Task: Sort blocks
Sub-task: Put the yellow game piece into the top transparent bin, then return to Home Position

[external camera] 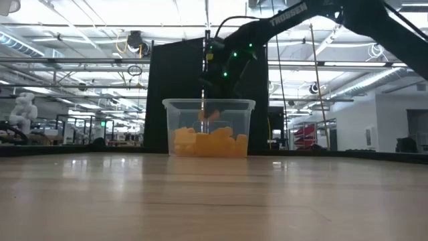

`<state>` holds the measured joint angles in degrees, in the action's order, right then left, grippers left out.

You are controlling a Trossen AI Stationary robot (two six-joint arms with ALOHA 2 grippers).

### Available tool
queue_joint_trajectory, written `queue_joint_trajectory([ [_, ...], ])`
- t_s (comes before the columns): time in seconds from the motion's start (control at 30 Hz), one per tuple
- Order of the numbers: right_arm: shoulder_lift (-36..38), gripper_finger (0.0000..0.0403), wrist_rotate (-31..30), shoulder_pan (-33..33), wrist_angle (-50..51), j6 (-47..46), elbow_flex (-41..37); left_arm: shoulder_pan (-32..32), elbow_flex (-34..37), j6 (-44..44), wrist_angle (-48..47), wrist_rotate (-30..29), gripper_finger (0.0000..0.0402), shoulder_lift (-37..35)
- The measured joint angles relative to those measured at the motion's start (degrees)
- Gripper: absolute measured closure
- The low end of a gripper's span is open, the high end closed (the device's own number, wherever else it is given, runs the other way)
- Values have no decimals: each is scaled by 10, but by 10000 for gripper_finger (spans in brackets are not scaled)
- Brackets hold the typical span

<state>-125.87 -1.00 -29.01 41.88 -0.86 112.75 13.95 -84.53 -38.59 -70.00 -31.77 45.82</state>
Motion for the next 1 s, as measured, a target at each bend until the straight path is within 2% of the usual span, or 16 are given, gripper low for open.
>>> queue_joint_trajectory([
  [0.33, -7, 233, 0, -1, 14, -2, 0, 0, 0, 0, -1, 0, 401, 0],
  [0.5, -4, 212, 27, -2, 13, -2, 0, 0, 0, 0, -1, 0, 401, 0],
  [0.67, 0, 196, 30, -2, 14, 0, 0, 0, 0, 7, -1, 0, 401, 0],
  [0.77, 28, 192, 42, -2, 21, 16, 0, 0, 0, 42, -1, 0, 401, 0],
  [1.0, 164, 191, 60, -1, 74, 33, 29, 0, 0, 64, 0, -1, 401, 0],
])
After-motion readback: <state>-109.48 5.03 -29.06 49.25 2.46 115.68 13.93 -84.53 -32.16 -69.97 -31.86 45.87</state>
